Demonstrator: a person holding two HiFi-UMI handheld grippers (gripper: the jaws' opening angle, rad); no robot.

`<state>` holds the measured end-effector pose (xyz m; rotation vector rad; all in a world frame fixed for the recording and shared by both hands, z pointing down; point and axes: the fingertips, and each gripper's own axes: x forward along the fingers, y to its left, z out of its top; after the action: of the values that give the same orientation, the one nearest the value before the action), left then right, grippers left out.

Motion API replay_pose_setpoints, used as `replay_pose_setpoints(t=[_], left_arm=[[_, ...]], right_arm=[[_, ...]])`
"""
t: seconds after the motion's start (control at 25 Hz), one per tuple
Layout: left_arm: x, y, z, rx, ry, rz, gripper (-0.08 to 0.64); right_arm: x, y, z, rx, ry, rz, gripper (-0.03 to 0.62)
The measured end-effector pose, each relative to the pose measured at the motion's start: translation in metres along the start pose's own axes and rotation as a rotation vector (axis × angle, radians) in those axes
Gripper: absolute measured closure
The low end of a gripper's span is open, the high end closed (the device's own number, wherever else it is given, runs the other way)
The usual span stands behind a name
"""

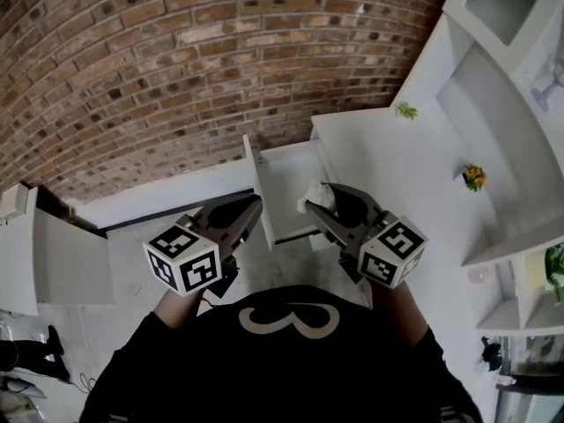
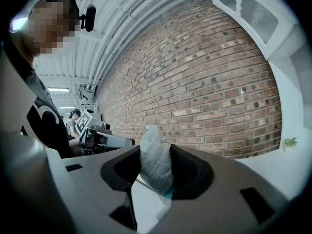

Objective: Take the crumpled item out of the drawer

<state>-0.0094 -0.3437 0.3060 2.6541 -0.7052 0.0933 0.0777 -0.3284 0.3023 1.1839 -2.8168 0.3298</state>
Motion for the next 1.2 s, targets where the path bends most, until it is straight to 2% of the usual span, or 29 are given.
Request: replay_pose_setpoints(t=[0.2,0.4,1.2], left_arm=[[-0.001,-0.015,0.013,0.027,-0.024,-0.012,0.557],[-0.004,-0.024,0.015,0.035,-0.032,-0.024,0.557],[0.010,-0.014,0.009,0.017,-0.020,-0.042,0.557]], right_arm=[[-0.012,0.006,0.014,-0.012,-0.042,0.004,0.416],[-0.015,0.013,0.012,-0.016,-0.039,0.019,0.416],[-0.013,0.000,0.004,-0.013,-0.038,-0.012,0.417]])
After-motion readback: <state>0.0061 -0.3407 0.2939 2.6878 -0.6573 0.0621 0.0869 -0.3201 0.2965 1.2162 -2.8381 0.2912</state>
